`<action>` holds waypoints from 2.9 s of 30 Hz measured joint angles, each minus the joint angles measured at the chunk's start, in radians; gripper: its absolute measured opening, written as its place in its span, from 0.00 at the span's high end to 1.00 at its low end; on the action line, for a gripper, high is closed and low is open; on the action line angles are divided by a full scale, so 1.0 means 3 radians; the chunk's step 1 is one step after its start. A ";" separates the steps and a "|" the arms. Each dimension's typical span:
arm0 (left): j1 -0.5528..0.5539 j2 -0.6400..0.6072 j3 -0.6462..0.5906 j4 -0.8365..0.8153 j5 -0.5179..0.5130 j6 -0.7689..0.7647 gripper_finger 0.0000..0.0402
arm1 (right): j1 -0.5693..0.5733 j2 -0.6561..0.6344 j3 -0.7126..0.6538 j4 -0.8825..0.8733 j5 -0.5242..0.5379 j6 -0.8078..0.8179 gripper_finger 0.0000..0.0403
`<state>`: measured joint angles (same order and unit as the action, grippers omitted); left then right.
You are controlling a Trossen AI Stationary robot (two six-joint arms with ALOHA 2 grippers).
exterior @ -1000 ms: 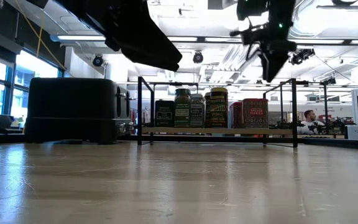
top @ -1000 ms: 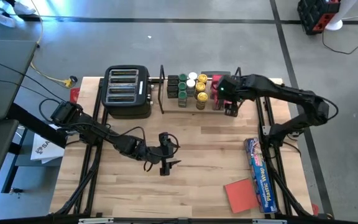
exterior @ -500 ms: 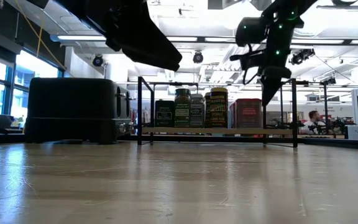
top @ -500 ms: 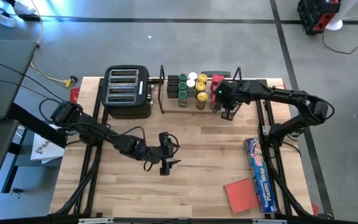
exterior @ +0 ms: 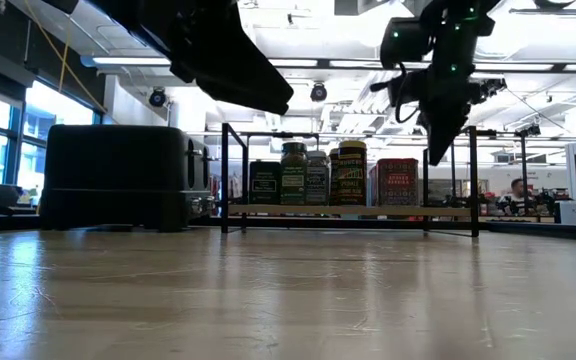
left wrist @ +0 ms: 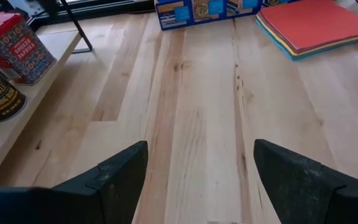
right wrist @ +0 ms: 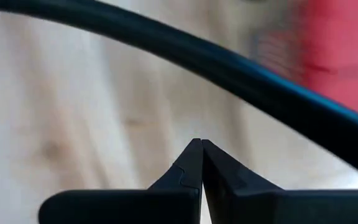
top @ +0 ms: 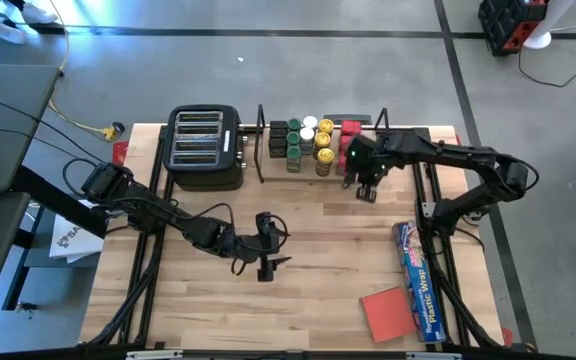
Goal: Shelf spices
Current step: Put the red seasoning can on the shelf aligned with the other red seasoning cans, then return to Home Position
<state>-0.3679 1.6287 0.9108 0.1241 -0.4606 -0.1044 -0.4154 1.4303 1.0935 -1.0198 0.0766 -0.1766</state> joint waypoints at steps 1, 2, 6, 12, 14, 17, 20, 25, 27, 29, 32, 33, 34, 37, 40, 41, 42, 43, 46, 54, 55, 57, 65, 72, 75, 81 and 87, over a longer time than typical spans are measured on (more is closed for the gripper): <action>0.0000 0.0000 0.0000 -0.0002 -0.0001 -0.0013 0.28 | 0.0043 0.0000 -0.0042 0.0049 -0.0166 0.0001 1.00; 0.0000 0.0000 0.0000 -0.0003 -0.0001 -0.0024 0.28 | 0.0085 0.0000 -0.0105 0.0160 -0.0276 -0.0009 1.00; -0.0001 0.0000 0.0000 -0.0001 0.0000 -0.0025 0.28 | 0.0187 0.0001 -0.0448 0.0857 -0.0202 0.0082 1.00; -0.0002 0.0000 0.0000 -0.0021 0.0000 -0.0023 0.28 | 0.0185 0.0003 -0.0765 0.1587 -0.0027 0.0226 1.00; -0.0003 0.0000 0.0000 -0.0020 0.0001 -0.0022 0.28 | 0.0179 0.0003 -0.0778 0.1594 0.0151 0.0222 1.00; -0.0002 0.0000 0.0000 -0.0020 0.0001 -0.0023 0.28 | 0.0118 0.0003 -0.0778 0.1598 0.0270 0.0219 1.00; -0.0002 0.0000 0.0000 -0.0019 0.0001 -0.0023 0.28 | 0.0038 0.0003 -0.0776 0.1601 0.0273 0.0220 1.00; -0.0002 0.0000 0.0000 -0.0020 0.0001 -0.0024 0.28 | -0.0061 0.0003 -0.0776 0.1601 0.0275 0.0227 1.00; -0.0002 0.0000 0.0000 -0.0023 0.0003 -0.0024 0.28 | -0.0081 0.0003 -0.0774 0.1608 0.0284 0.0227 1.00; -0.0002 0.0000 0.0000 -0.0021 0.0003 -0.0024 0.28 | -0.0091 0.0003 -0.0774 0.1620 0.0344 0.0229 1.00; -0.0002 0.0000 0.0000 -0.0023 0.0003 -0.0025 0.28 | -0.0100 0.0003 -0.0772 0.1623 0.0393 0.0299 1.00; -0.0003 0.0000 0.0000 -0.0023 0.0003 -0.0025 0.28 | -0.0100 0.0001 -0.0772 0.1618 0.0390 0.0302 1.00; -0.0008 0.0000 0.0000 -0.0021 0.0003 -0.0024 0.28 | -0.0095 -0.0014 -0.0772 0.1600 0.0380 0.0299 1.00; -0.0056 -0.0021 0.0000 -0.0051 -0.0063 0.0008 0.28 | -0.0011 -0.0179 -0.0772 0.1500 0.0363 0.0287 1.00; -0.0143 -0.0181 0.0000 -0.0245 -0.0336 0.0012 0.28 | 0.0096 -0.0515 -0.0772 0.1341 0.0335 0.0299 1.00; -0.0173 -0.0269 0.0000 -0.0351 -0.0434 0.0004 0.28 | 0.0131 -0.0670 -0.0772 0.1280 0.0305 0.0301 1.00; -0.0201 -0.0372 0.0000 -0.0473 -0.0491 -0.0001 0.28 | 0.0168 -0.0835 -0.0770 0.1217 0.0254 0.0314 1.00; -0.0223 -0.0483 0.0000 -0.0601 -0.0522 -0.0008 0.28 | 0.0199 -0.1003 -0.0769 0.1156 0.0183 0.0328 1.00; -0.0260 -0.0881 -0.0014 -0.1006 -0.0607 -0.0068 0.30 | 0.0293 -0.1554 -0.0769 0.0973 -0.0111 0.0461 1.00; -0.0194 -0.2562 -0.0915 -0.0898 -0.0655 -0.0144 0.40 | 0.0747 -0.3062 -0.1095 0.0949 -0.0672 0.1244 1.00; -0.0164 -0.2792 -0.1064 -0.0788 -0.0647 -0.0149 0.42 | 0.0809 -0.3233 -0.1163 0.0967 -0.0673 0.1371 1.00; -0.0054 -0.3229 -0.1345 -0.0560 -0.0485 -0.0151 0.44 | 0.0923 -0.3544 -0.1306 0.1074 -0.0672 0.1559 1.00; 0.0765 -0.4161 -0.2038 -0.0064 0.0404 -0.0230 0.61 | 0.1168 -0.4311 -0.1857 0.1403 -0.0854 0.1712 1.00; 0.1352 -0.4517 -0.2259 -0.0195 0.0840 -0.0231 0.70 | 0.1254 -0.4658 -0.2313 0.2036 -0.1279 0.1630 1.00; 0.1426 -0.4753 -0.2335 -0.0196 0.0964 -0.0231 0.72 | 0.1299 -0.4765 -0.2504 0.2336 -0.1244 0.1617 1.00; 0.1378 -0.5245 -0.2496 -0.0353 0.0976 -0.0258 0.75 | 0.1383 -0.4757 -0.3066 0.3425 -0.1227 0.1431 1.00; 0.1289 -0.5408 -0.2614 -0.0349 0.0858 -0.0254 0.76 | 0.1393 -0.4751 -0.3605 0.4475 -0.0829 0.1211 1.00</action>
<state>0.0187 0.0064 0.1265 0.0193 -0.2032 -0.1806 0.0025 0.0051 0.0120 0.3227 -0.1722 0.1866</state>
